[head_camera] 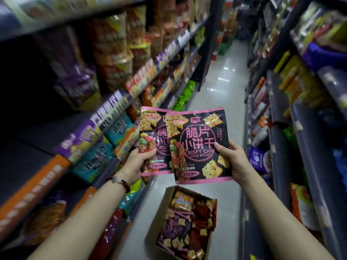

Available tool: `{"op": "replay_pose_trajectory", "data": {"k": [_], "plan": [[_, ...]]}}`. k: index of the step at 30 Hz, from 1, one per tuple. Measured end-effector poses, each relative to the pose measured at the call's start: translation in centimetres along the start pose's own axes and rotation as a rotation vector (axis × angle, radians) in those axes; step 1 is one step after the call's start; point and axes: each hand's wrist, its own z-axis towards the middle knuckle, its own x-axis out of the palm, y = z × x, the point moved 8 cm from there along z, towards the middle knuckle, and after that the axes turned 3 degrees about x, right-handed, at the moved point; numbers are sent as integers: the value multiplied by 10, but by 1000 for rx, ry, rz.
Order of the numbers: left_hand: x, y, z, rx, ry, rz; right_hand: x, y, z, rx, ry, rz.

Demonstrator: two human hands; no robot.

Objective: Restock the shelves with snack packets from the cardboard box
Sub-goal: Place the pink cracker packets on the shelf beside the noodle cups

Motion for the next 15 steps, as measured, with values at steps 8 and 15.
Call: {"op": "replay_pose_trajectory", "data": {"k": [8,15], "plan": [[-1,-107,-101,105,-133,-83,95,89,-30,-13,222,-9],[-32,-154,-207,240,-356,-129,167,126,-76,-31,416,-50]]}}
